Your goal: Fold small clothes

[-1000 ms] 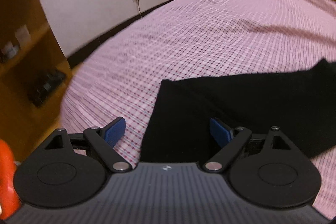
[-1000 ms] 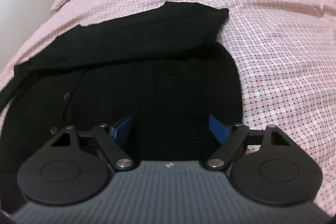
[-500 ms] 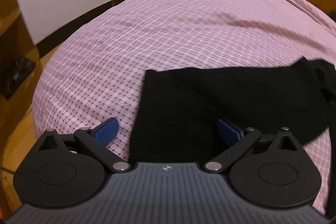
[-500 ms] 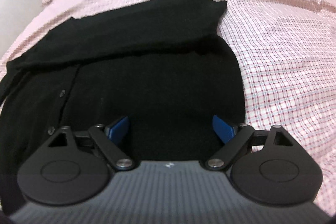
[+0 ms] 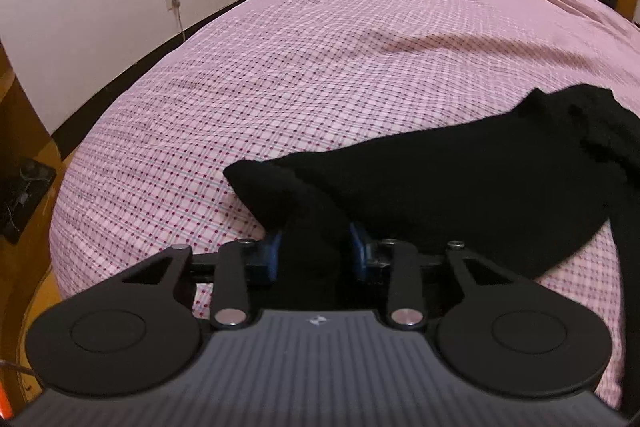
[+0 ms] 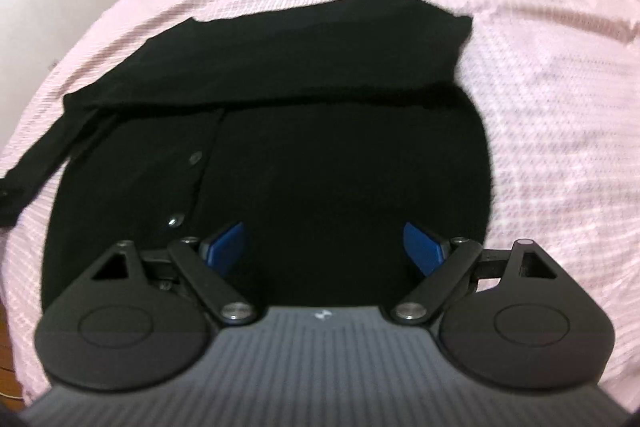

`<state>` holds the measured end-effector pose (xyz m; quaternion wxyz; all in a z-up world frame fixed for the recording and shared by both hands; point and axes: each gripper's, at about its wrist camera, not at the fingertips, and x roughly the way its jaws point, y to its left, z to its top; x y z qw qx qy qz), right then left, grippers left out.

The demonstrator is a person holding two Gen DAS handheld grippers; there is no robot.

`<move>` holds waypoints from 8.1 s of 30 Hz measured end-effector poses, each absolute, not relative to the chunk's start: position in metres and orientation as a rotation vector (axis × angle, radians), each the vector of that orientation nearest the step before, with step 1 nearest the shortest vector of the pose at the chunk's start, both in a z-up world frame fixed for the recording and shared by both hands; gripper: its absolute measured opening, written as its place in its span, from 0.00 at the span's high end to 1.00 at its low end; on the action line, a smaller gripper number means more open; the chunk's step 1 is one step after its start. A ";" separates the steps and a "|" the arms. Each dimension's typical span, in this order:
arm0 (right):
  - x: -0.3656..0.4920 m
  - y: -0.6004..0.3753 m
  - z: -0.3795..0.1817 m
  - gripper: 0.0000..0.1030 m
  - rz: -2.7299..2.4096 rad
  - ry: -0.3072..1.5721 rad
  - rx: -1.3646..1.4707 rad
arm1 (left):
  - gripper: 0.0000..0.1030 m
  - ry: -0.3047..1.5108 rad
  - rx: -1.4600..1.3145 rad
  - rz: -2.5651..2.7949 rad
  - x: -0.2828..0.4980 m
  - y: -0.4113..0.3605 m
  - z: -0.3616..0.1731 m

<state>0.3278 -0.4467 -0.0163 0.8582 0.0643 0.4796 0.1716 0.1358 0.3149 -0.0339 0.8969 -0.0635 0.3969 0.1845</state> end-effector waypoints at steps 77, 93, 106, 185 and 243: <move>0.331 -0.456 -0.008 0.16 0.483 0.928 0.155 | 0.21 0.907 0.031 0.019 0.133 0.054 0.009; 0.377 -0.335 0.008 0.15 0.743 1.065 0.061 | 0.20 0.966 -0.053 0.125 0.129 0.093 -0.014; 0.391 -0.276 -0.026 0.23 0.700 1.109 -0.185 | 0.18 0.998 -0.091 0.182 0.148 0.104 -0.034; 0.524 -0.526 -0.004 0.97 0.290 0.841 0.144 | 0.06 0.824 0.154 0.210 0.284 0.082 -0.041; 0.315 -0.514 0.017 0.37 0.329 0.830 0.187 | 0.02 0.854 0.007 0.111 0.125 0.083 0.011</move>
